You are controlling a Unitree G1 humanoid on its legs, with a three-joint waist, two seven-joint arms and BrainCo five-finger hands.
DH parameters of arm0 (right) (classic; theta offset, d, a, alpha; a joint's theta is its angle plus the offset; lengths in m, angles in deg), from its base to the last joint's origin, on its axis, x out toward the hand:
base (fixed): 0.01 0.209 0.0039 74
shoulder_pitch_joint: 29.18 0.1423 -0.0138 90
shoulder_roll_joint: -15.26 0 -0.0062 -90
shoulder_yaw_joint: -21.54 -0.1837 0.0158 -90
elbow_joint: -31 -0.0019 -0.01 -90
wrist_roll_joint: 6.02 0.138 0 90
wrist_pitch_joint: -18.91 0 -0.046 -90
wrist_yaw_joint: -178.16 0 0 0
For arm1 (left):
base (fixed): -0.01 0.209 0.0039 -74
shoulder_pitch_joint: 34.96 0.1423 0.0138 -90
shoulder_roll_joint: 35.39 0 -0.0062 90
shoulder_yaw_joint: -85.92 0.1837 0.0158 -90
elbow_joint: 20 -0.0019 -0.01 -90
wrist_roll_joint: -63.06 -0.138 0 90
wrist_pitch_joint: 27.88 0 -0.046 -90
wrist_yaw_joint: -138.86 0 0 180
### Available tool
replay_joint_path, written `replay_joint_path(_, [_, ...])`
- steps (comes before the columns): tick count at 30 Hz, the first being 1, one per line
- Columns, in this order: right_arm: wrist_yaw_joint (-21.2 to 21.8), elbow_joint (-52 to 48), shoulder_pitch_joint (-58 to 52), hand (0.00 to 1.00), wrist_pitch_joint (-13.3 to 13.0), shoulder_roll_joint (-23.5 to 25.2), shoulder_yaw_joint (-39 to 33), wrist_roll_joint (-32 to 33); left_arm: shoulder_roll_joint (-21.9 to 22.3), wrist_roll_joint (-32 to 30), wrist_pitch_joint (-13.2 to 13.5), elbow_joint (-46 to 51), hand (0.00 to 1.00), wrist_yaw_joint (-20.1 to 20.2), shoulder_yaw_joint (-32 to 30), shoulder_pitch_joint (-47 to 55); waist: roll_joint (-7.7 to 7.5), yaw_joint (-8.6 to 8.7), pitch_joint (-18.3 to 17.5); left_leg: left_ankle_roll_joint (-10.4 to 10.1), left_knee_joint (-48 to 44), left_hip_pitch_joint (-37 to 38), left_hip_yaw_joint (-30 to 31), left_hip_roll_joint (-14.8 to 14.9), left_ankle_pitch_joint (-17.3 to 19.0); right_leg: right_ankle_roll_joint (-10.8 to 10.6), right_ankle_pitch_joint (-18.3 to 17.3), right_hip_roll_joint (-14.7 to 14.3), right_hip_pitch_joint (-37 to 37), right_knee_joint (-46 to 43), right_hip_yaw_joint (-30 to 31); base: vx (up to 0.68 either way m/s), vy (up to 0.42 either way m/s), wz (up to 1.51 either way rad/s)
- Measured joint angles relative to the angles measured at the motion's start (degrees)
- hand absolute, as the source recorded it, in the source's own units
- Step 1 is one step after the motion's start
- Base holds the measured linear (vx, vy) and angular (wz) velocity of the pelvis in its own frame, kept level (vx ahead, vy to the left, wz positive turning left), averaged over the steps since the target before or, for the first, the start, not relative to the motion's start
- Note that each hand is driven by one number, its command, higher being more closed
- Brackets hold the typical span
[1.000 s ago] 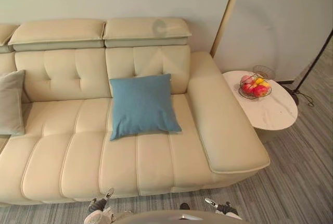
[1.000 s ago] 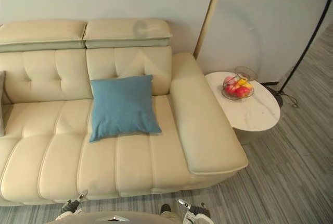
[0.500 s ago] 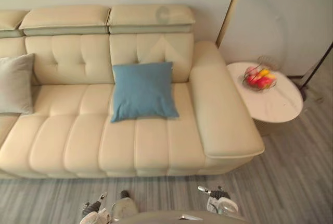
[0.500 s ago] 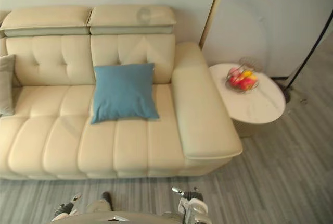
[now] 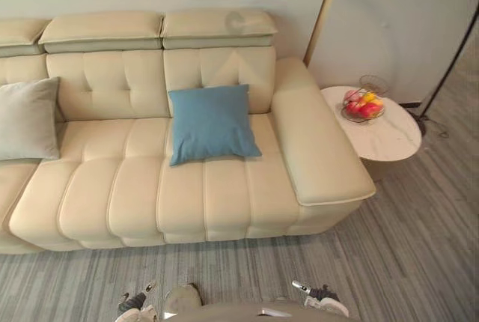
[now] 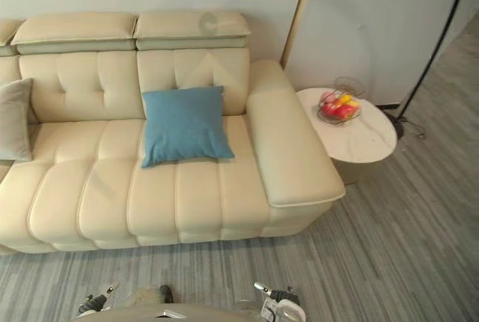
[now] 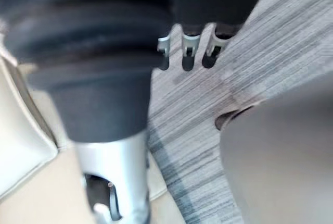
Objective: Pick up cushions and gather them together orderly.
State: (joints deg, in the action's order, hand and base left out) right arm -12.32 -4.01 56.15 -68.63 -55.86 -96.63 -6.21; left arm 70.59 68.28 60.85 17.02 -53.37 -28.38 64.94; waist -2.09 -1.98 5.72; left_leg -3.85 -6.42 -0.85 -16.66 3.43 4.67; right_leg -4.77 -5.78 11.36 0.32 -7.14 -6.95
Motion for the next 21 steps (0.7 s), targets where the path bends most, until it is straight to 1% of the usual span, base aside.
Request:
replay_joint_path(1, [0.00, 0.04, 0.28, 0.00, 0.24, -0.73, -1.44, -0.16, 0.73, -0.54, -0.21, -0.64, 0.00, 0.06, -0.16, 0.15, 0.99, 0.25, 0.04, 1.60, 3.39, 1.40, -0.64, -0.21, -3.18, -0.01, 0.79, -0.45, 0.16, 0.57, 0.50, -0.03, 0.159, -0.24])
replay_joint_path(2, [0.00, -0.07, -0.12, 0.00, 0.23, -0.56, -1.84, -0.09, 0.71, -0.99, -0.30, -0.69, 0.00, 0.04, -0.23, 0.39, 0.81, 0.39, -0.52, 1.41, 6.39, 2.60, -0.70, -1.19, -3.34, 0.42, 1.39, -0.10, 0.87, 2.28, 0.50, -0.03, 0.112, -0.22])
replay_joint_path(6, [0.03, 0.01, -0.67, 0.00, 0.24, -0.53, -1.89, -0.12, 0.51, -1.09, -0.31, -1.77, 0.00, 0.17, -0.23, 0.37, 0.69, 0.52, -1.30, 0.95, 11.35, 5.82, -0.14, -2.37, -4.20, 0.56, 1.65, -0.07, 2.44, 4.33, 0.15, 0.03, 0.051, 0.01])
replay_joint_path(8, [0.08, 0.07, -0.72, 0.00, 0.26, -0.56, -1.89, -0.14, 0.47, -1.10, -0.31, -2.00, 0.00, 0.41, -0.21, 0.38, 0.71, 0.50, -1.32, 1.06, 11.34, 6.21, 0.79, -2.40, -5.47, -0.34, 2.70, -0.27, 3.16, 4.53, 0.10, 0.10, -0.013, 0.13])
replay_joint_path(9, [0.11, 0.13, -0.70, 0.00, 0.28, -0.59, -1.89, -0.15, 0.42, -1.10, -0.31, -2.24, 0.00, 0.55, -0.21, 0.33, 0.64, 0.51, -1.38, 1.30, 11.34, 6.42, 1.05, -2.34, -6.25, -0.29, 3.40, -0.50, 3.66, 4.68, 0.06, 0.08, -0.022, 0.12])
replay_joint_path(11, [0.29, 0.45, -0.65, 0.00, 0.31, -0.60, -1.80, -0.21, 0.41, -1.10, -0.31, -2.47, 0.00, 1.03, -0.21, 0.36, 0.65, 0.13, -1.43, 1.04, 11.34, 6.84, 1.06, -2.14, -6.71, -0.92, 3.68, -0.76, 4.08, 5.03, 0.06, 0.08, -0.026, -0.05])
replay_joint_path(12, [0.52, 0.62, -0.44, 0.00, 0.30, -0.59, -1.70, -0.21, 0.31, -1.12, -0.31, -2.90, 0.00, 1.52, -0.22, 0.29, 0.21, 0.09, -1.85, 0.99, 11.33, 6.97, 1.07, -1.88, -6.98, -0.99, 3.74, -1.11, 4.26, 5.50, 0.12, 0.10, -0.037, -0.14])
replay_joint_path(13, [0.56, 0.67, -0.39, 0.00, 0.30, -0.59, -1.69, -0.23, 0.26, -1.15, -0.32, -3.00, 0.00, 1.65, -0.23, 0.29, 0.27, 0.15, -1.88, 1.08, 11.32, 6.97, 1.08, -1.83, -7.04, -1.06, 3.87, -1.21, 4.41, 5.74, 0.11, 0.13, -0.048, -0.10])
replay_joint_path(14, [0.74, 1.22, -0.10, 0.00, 0.30, -0.69, -1.70, -0.30, 0.13, -1.74, -0.32, -3.81, 0.00, 2.21, -0.23, 0.15, 0.37, 0.23, -1.97, 1.52, 11.29, 7.05, 1.11, -1.79, -7.35, -1.88, 4.56, -1.38, 4.93, 6.34, 0.10, 0.10, -0.030, -0.01])
replay_joint_path(17, [1.61, 2.39, 0.55, 0.00, 0.45, -1.10, -1.71, -0.92, -0.02, -2.16, -0.41, -4.28, 0.00, 2.66, -0.25, -0.27, 0.50, 0.30, -1.97, 1.50, 10.98, 7.49, 1.20, -1.76, -7.33, -1.84, 4.62, -1.53, 5.78, 6.91, -0.01, 0.11, -0.022, 0.02])
replay_joint_path(21, [1.75, 2.74, 0.96, 0.00, 0.55, -1.20, -1.30, -2.43, -0.01, -2.17, -0.44, -4.54, 0.00, 2.78, -0.25, -0.29, 0.46, 0.15, -1.95, 1.32, 11.00, 8.69, 1.21, -1.76, -7.15, -1.70, 4.61, -1.61, 7.51, 7.53, -0.38, 0.05, -0.013, 0.04])
